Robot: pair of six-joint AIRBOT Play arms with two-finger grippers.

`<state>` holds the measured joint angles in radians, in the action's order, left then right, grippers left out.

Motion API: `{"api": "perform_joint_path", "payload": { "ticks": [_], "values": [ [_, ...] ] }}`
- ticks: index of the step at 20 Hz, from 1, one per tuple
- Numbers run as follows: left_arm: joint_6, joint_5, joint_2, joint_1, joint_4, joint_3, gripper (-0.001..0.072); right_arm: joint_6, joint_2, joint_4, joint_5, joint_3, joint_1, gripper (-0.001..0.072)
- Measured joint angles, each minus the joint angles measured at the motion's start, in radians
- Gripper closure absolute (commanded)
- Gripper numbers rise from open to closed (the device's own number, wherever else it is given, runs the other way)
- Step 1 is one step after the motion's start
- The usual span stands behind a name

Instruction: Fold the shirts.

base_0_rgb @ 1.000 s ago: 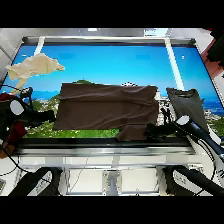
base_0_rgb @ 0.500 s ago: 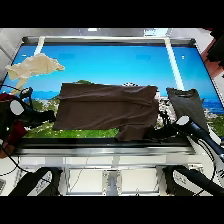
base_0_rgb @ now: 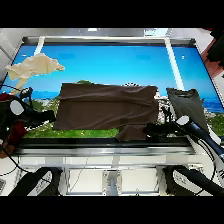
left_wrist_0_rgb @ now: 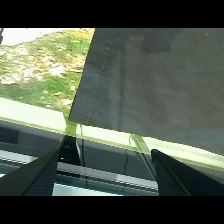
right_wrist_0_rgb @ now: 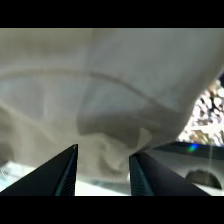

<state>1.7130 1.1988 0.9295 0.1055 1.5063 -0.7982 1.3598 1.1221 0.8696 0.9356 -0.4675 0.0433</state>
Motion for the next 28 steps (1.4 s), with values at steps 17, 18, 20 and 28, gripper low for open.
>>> {"api": "perform_joint_path", "payload": {
  "ticks": [17, 18, 20, 28],
  "values": [
    [0.457, -0.083, 0.0, 0.098, 0.126, 0.153, 0.006, -0.052, 0.001, -0.045, 0.109, 0.0, 0.0, 0.0683],
    [0.466, -0.102, 0.0, 0.136, 0.089, 0.178, 0.006, -0.06, 0.001, -0.051, 0.111, 0.0, 0.0, 0.0683],
    [0.448, -0.151, 0.0, 0.224, -0.024, 0.217, 0.006, -0.078, 0.001, -0.061, 0.114, 0.0, 0.0, 0.0683],
    [0.167, -0.204, 0.053, 0.444, -0.416, 0.269, 0.0132, -0.102, 0.001, -0.073, 0.11, 0.0, 0.0, 0.0683]
  ]
}}
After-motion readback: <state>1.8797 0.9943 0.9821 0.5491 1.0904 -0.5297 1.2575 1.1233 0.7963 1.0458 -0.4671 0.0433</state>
